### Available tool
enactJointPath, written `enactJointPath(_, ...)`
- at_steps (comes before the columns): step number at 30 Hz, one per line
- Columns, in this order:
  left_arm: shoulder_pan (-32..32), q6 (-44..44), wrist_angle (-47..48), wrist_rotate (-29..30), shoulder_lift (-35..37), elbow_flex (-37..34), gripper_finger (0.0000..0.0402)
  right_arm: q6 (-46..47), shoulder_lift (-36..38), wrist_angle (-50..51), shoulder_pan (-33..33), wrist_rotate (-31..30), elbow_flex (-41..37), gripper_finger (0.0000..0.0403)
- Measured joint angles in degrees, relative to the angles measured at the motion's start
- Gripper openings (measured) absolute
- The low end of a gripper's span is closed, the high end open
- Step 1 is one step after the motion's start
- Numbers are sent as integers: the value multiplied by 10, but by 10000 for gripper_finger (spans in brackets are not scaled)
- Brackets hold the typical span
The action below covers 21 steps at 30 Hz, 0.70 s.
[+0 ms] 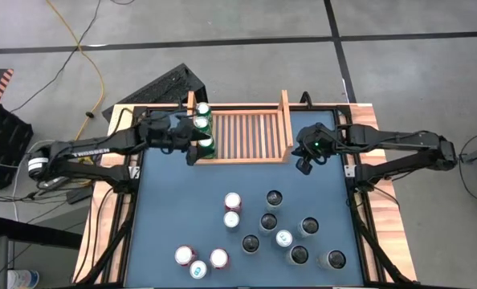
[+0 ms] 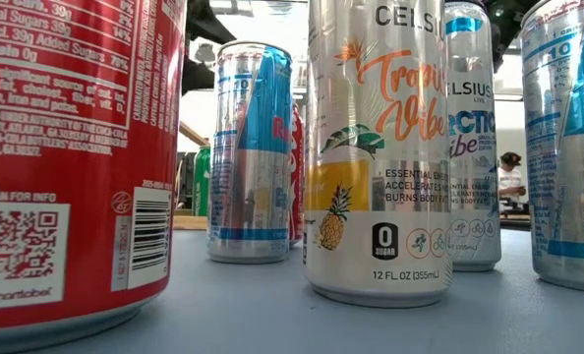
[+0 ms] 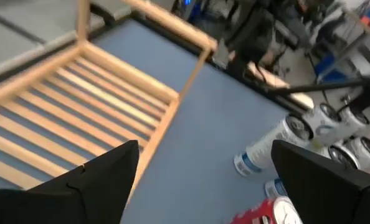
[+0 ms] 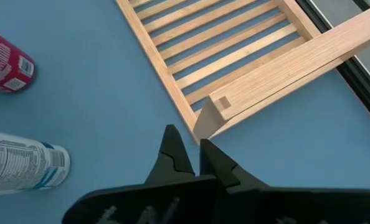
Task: Place canned beverage on shelf
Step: Adjust the shelf
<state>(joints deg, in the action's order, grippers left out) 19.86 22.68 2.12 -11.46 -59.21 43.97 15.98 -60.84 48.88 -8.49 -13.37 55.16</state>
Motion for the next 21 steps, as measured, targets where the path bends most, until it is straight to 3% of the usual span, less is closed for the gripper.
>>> enactJointPath(7, 0, -89, 141, -52, -116, 148, 269, 0, 0, 0, 0, 0, 0, 0)
enactJointPath(13, 0, -251, 312, 3, -209, 280, 152, 0, 0, 0, 0, 0, 0, 0)
enactJointPath(18, 1, -353, 411, 36, -283, 359, 29, 1, 0, -1, 0, 0, 0, 0)
enactJointPath(21, 4, -374, 434, 38, -318, 383, 9, 1, 0, -1, 0, 0, 0, 0)
